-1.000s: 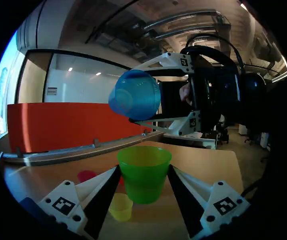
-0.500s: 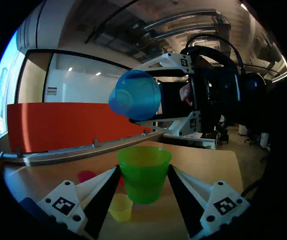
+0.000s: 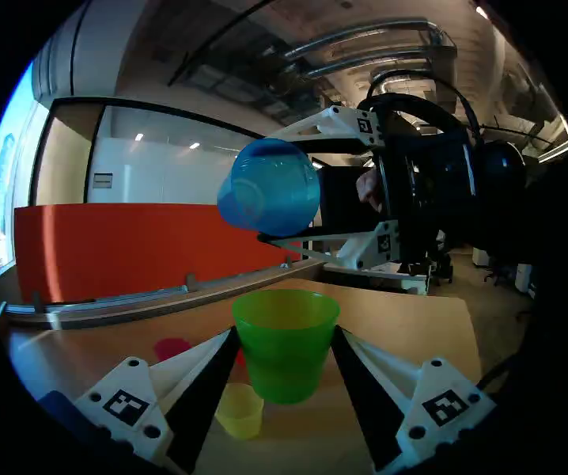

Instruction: Pour water

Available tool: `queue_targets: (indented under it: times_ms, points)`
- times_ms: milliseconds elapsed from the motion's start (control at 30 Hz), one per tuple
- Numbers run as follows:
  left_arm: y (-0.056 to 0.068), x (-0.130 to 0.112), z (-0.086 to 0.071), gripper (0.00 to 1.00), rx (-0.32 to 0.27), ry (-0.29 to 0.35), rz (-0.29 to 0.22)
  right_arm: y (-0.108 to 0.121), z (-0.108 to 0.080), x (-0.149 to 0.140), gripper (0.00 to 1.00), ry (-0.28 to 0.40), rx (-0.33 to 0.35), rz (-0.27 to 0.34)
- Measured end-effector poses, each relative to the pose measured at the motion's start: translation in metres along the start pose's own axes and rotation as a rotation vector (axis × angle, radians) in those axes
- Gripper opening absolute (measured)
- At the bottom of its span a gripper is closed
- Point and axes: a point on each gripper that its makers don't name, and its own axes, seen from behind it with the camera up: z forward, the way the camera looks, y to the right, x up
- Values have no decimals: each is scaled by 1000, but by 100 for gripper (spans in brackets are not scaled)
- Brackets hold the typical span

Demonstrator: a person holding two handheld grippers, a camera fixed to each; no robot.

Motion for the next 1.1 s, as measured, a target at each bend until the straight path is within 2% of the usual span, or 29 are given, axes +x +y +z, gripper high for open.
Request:
queue_targets:
  times_ms: [300,733,1100]
  points:
    - [-1,1,0,83,-1,-10,10,0,0,-13,88,-16,-13,107]
    - [0,0,0,83,1,-16,16,-2,-14,-22,88,-16,-54,407]
    - [1,2,-1,83,3,-18,24,-11,-23,-26,88,-16,-56,596]
